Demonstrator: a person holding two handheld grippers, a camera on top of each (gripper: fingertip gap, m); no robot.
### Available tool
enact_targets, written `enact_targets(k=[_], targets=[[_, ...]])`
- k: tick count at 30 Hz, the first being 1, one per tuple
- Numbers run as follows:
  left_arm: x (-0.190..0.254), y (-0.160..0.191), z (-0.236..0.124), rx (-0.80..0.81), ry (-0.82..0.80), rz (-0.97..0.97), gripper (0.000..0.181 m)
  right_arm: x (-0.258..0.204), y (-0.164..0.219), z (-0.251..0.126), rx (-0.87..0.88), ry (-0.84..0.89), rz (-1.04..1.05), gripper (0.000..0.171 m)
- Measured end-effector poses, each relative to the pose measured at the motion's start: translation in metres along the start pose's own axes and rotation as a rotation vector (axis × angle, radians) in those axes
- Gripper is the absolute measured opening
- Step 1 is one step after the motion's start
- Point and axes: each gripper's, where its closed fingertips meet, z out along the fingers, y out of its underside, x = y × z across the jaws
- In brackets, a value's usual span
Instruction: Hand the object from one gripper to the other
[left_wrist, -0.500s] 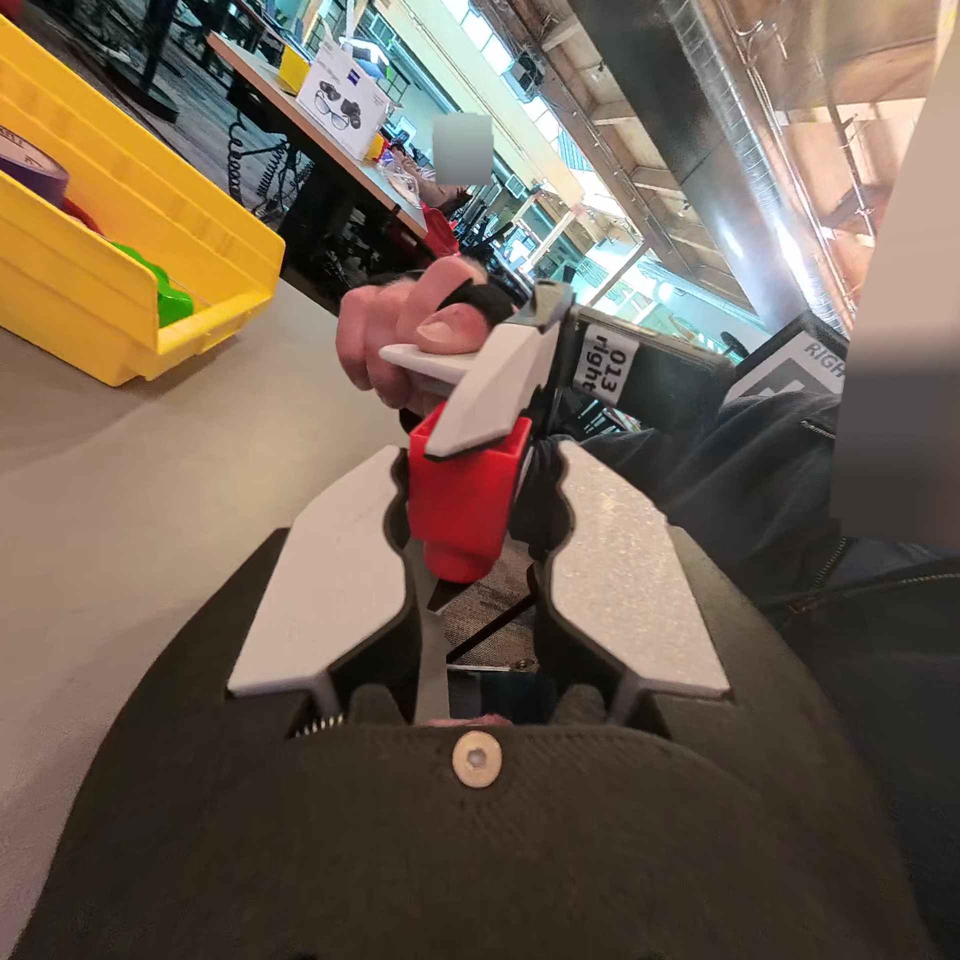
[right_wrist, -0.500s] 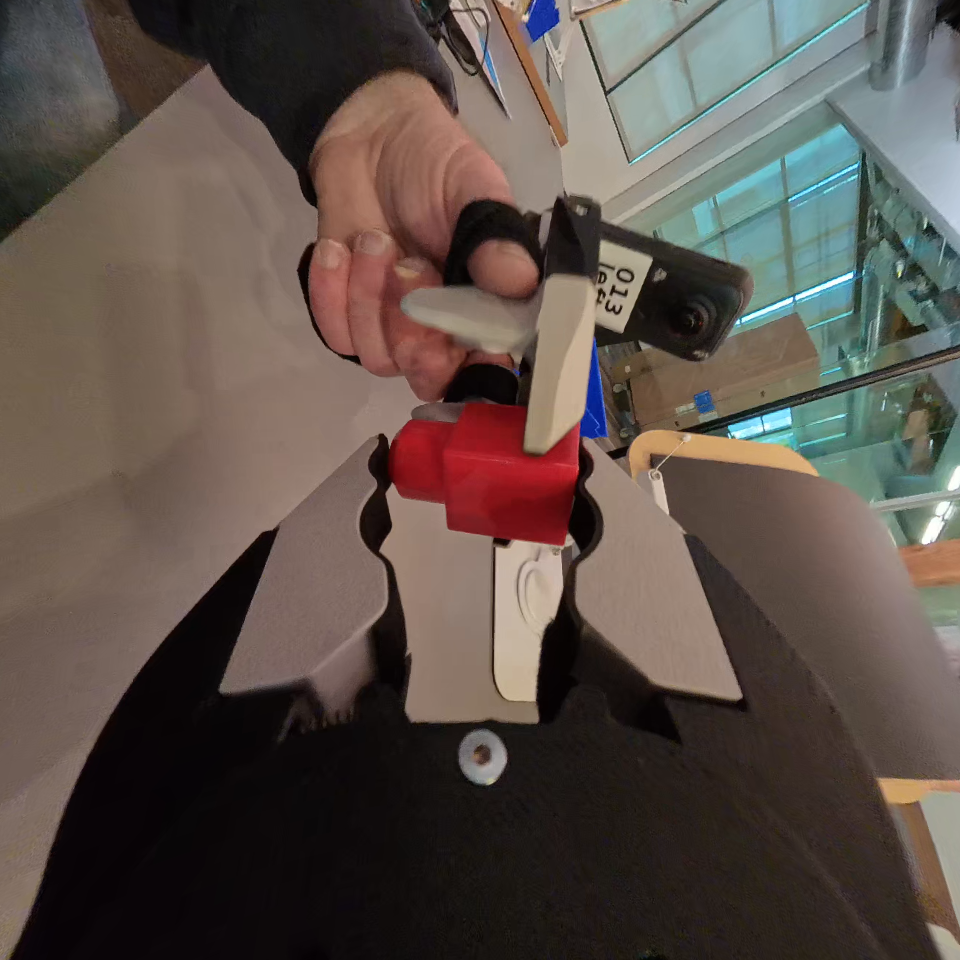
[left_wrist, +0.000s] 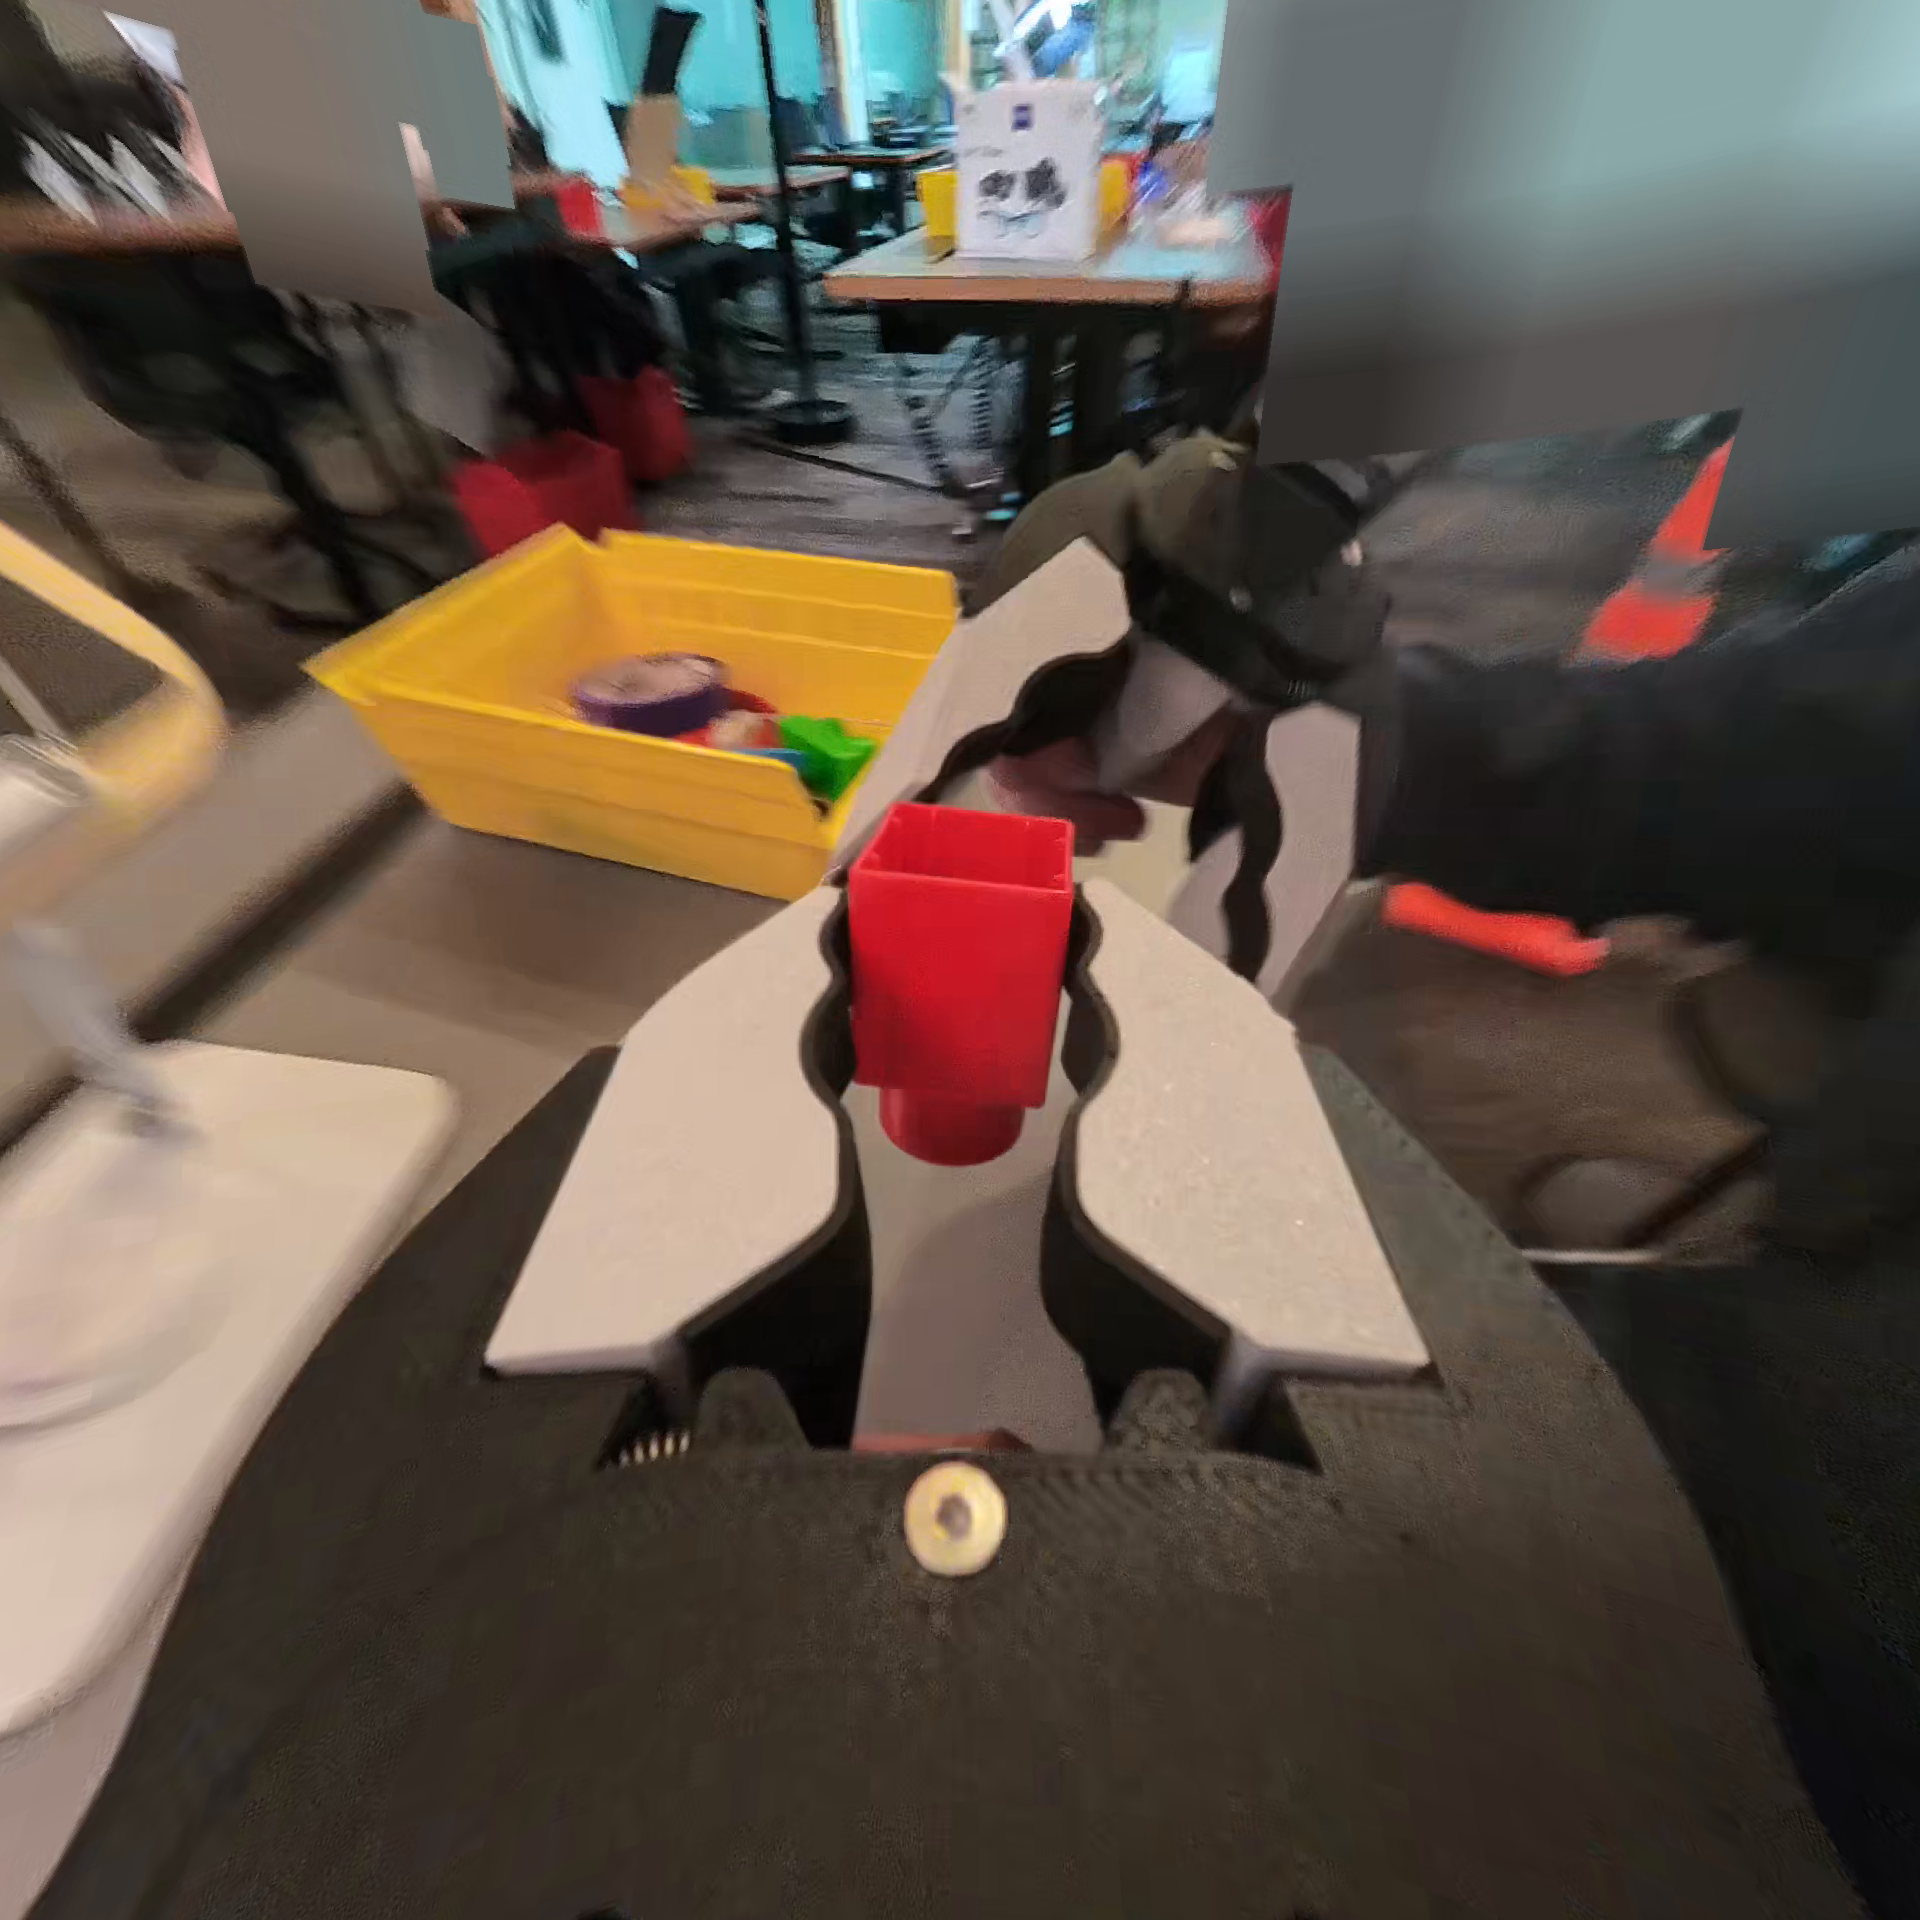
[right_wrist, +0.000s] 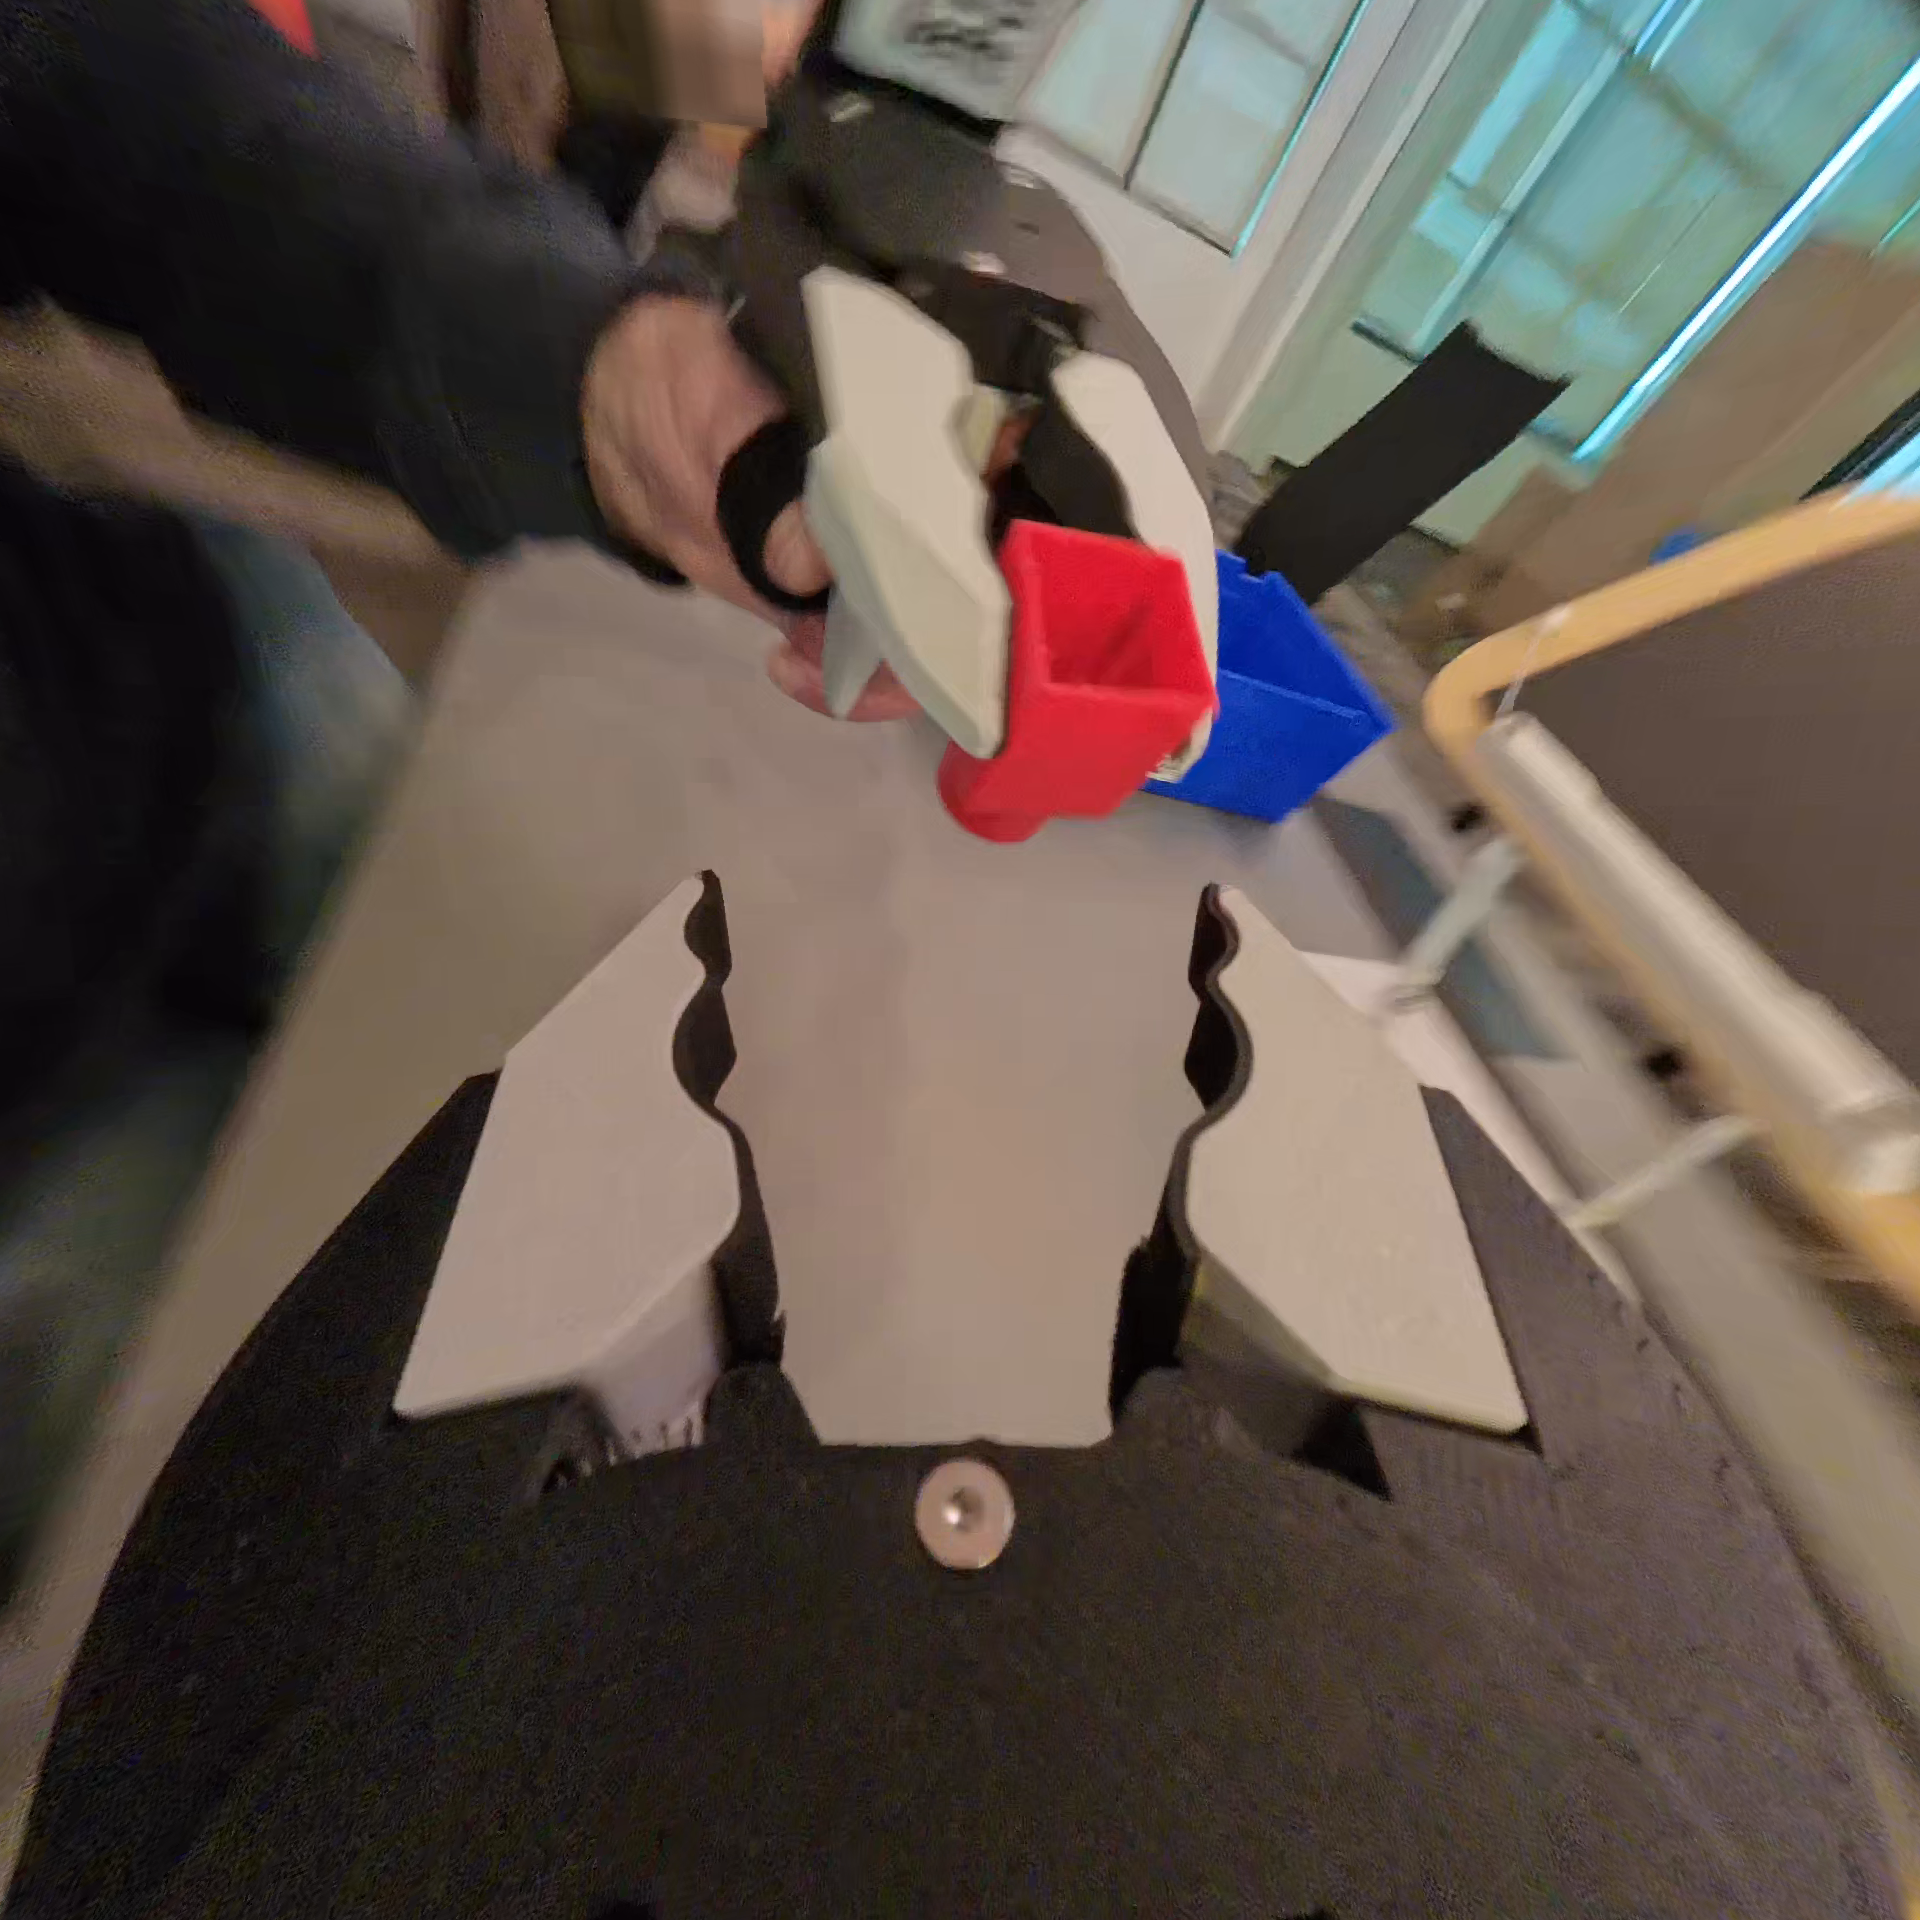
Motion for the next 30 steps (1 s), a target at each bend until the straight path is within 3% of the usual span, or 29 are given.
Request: enact_targets(k=[5, 9, 14, 18, 20, 28, 30], targets=[[-0.008, -0.012, -0.003, -0.111, -0.247, 0.611, 0.037, 0.008, -0.018, -0.013, 0.366, -0.249, 0.704, 0.087], [0.002, -0.008, 0.009, -0.175, -0.281, 0.920, 0.037, 0.004, -0.025, -0.008, 0.463, -0.393, 0.868, 0.087], [0.021, -0.004, 0.021, -0.152, -0.217, 1.004, 0.037, -0.010, -0.037, 0.000, 0.494, -0.522, 0.874, 0.090], [0.031, -0.006, 0.024, -0.121, -0.186, 1.012, 0.037, -0.020, -0.044, 0.000, 0.516, -0.602, 0.832, 0.077], [0.035, -0.006, 0.025, -0.104, -0.171, 1.008, 0.037, -0.021, -0.046, -0.001, 0.535, -0.606, 0.812, 0.070], [0.036, -0.004, 0.024, -0.102, -0.166, 0.995, 0.038, -0.021, -0.044, -0.001, 0.516, -0.547, 0.733, 0.069], [0.035, -0.003, 0.022, -0.110, -0.164, 0.953, 0.049, -0.016, -0.045, -0.004, 0.525, -0.506, 0.711, 0.069]])
